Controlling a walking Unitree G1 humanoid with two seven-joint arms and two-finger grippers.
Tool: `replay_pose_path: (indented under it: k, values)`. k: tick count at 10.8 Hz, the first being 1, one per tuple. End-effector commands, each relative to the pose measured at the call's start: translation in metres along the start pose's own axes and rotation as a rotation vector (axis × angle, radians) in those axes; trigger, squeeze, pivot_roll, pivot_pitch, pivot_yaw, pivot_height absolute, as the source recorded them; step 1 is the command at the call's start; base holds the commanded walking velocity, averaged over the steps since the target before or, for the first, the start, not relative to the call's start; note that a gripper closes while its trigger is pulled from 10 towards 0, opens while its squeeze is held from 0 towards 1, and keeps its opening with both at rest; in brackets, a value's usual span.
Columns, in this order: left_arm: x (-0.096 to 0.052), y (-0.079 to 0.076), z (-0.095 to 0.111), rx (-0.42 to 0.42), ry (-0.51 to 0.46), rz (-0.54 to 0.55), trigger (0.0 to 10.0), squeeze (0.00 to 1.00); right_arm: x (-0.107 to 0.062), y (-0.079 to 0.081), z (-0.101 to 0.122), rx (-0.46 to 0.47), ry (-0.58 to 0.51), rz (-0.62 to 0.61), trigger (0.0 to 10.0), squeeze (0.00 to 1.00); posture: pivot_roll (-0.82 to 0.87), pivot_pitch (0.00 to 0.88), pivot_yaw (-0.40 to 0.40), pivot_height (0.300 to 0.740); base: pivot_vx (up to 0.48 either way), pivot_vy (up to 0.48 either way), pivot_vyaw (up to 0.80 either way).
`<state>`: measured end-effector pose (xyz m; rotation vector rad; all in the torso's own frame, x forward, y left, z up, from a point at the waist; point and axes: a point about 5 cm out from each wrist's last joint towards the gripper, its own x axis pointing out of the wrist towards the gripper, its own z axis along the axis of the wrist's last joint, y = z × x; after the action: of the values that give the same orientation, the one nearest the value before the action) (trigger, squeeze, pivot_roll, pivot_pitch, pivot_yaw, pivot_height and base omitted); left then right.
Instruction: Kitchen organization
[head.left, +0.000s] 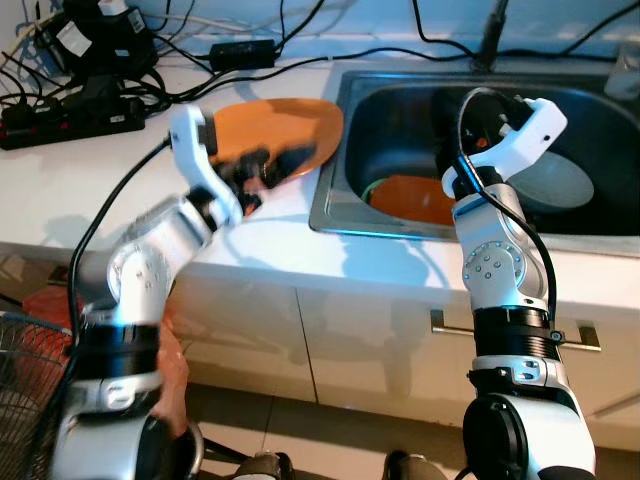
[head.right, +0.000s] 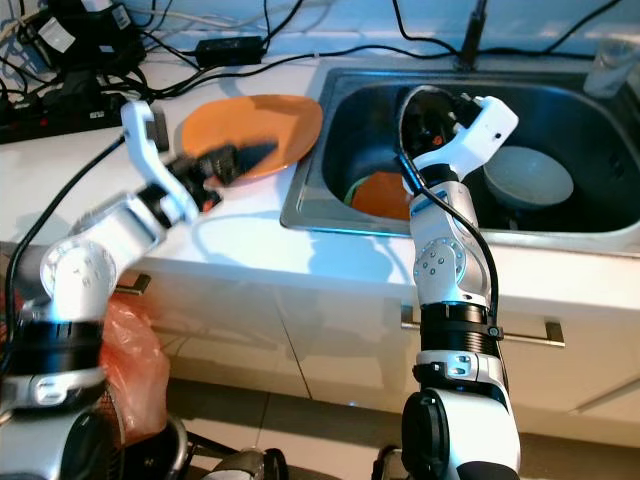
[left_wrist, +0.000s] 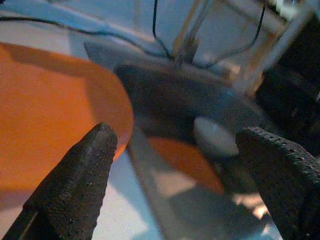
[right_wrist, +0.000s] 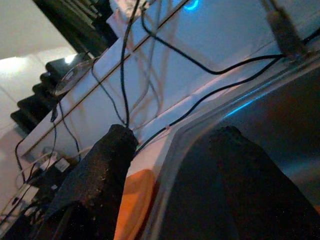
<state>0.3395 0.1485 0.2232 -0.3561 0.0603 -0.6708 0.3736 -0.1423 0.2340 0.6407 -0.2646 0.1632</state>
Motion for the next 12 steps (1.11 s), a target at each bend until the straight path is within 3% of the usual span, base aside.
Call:
replay_pose_path:
  k: [1, 4, 6, 7, 8, 9, 10, 11, 12]
  values:
    - [-0.002, -0.001, 0.000, 0.074, 0.015, -0.020, 10.0, 1.00, 0.000, 0.004, -0.003, -0.003, 0.023, 0.025, 10.0, 0.00, 0.01, 0.081, 0.053, 0.740, 0.000, 0.000, 0.00]
    - [-0.007, 0.004, -0.008, 0.266, 0.079, -0.018, 10.0, 1.00, 0.000, 0.002, -0.004, -0.012, 0.048, 0.034, 10.0, 0.00, 0.01, 0.073, 0.017, 0.740, 0.000, 0.000, 0.00]
    - [-0.008, 0.020, -0.009, 0.518, 0.108, 0.071, 10.0, 1.00, 0.002, 0.005, -0.003, -0.017, 0.056, 0.049, 10.0, 0.00, 0.01, 0.070, 0.006, 0.740, 0.000, 0.000, 0.00]
    - [-0.009, 0.025, -0.011, 0.595, 0.133, 0.087, 10.0, 1.00, 0.003, 0.006, -0.004, -0.014, 0.060, 0.054, 10.0, 0.00, 0.01, 0.068, 0.006, 0.740, 0.000, 0.000, 0.00]
    - [-0.010, 0.029, -0.013, 0.642, 0.149, 0.106, 10.0, 0.06, 0.002, 0.008, -0.005, -0.010, 0.072, 0.063, 10.0, 0.00, 0.01, 0.068, 0.006, 0.740, 0.000, 0.000, 0.00]
    - [-0.011, 0.036, -0.017, 0.725, 0.178, 0.123, 10.0, 0.00, -0.004, 0.010, -0.023, -0.064, 0.188, 0.106, 10.0, 0.00, 0.01, 0.067, 0.004, 0.740, 0.000, 0.000, 0.00]
    - [-0.010, 0.040, -0.019, 0.781, 0.190, 0.126, 10.0, 0.00, -0.011, 0.010, -0.035, -0.096, 0.258, 0.130, 10.0, 0.00, 0.01, 0.066, 0.003, 0.740, 0.000, 0.000, 0.00]
    - [-0.010, 0.045, -0.022, 0.878, 0.223, 0.122, 10.0, 0.00, -0.016, 0.008, -0.039, -0.095, 0.279, 0.127, 10.0, 0.00, 0.00, 0.069, 0.001, 0.740, 0.000, 0.000, 0.00]
    - [-0.008, 0.048, -0.025, 0.925, 0.240, 0.120, 10.0, 0.00, -0.017, 0.006, -0.038, -0.091, 0.272, 0.112, 10.0, 0.00, 0.00, 0.071, -0.001, 0.740, 0.000, 0.000, 0.00]
